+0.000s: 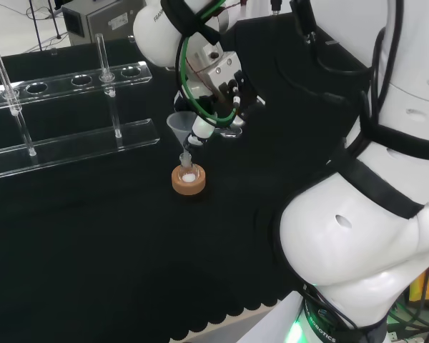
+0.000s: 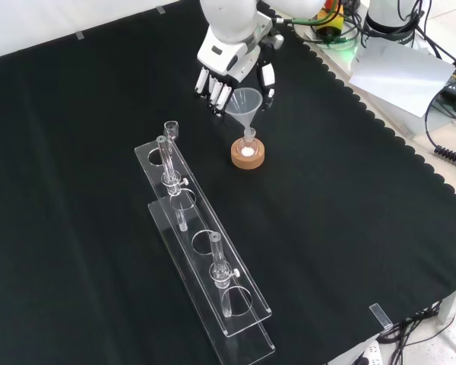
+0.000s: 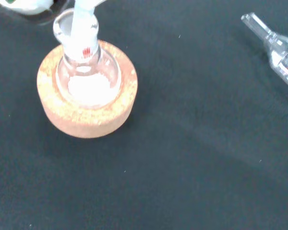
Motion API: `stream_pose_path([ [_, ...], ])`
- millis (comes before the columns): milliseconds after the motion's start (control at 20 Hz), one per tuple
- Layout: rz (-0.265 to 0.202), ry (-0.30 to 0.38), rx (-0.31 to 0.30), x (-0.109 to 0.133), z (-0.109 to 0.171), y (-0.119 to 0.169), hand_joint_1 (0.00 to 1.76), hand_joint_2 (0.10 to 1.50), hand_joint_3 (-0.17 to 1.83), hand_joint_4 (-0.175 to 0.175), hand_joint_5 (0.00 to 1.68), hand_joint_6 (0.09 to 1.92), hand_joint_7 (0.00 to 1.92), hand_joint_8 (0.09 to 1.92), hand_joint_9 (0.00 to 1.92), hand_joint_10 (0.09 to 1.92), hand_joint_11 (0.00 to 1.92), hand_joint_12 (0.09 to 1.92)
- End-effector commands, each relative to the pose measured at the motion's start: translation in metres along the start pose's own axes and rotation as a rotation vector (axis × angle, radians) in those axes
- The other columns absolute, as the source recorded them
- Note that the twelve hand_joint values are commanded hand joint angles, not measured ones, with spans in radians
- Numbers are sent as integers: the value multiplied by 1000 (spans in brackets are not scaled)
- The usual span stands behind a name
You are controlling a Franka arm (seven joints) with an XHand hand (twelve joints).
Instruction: Remove the funnel from the round-bottom flask.
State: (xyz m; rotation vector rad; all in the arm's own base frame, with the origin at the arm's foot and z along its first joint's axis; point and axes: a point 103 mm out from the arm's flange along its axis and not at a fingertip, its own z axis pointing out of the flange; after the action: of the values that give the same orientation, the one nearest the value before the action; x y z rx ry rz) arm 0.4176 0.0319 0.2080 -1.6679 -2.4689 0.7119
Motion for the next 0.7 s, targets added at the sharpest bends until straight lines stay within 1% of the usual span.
stream_pose_path([
  [50,2,-25,1,-5,-19,-15,784,662,551,-23,579,698,762,667,1084,454,565,1257],
  [300,21,-49,3,-9,-34,-32,784,660,555,-24,567,741,750,673,1083,459,567,1257],
  [700,47,-101,-24,-9,-69,-54,785,660,558,-24,567,755,744,678,1079,463,567,1256],
])
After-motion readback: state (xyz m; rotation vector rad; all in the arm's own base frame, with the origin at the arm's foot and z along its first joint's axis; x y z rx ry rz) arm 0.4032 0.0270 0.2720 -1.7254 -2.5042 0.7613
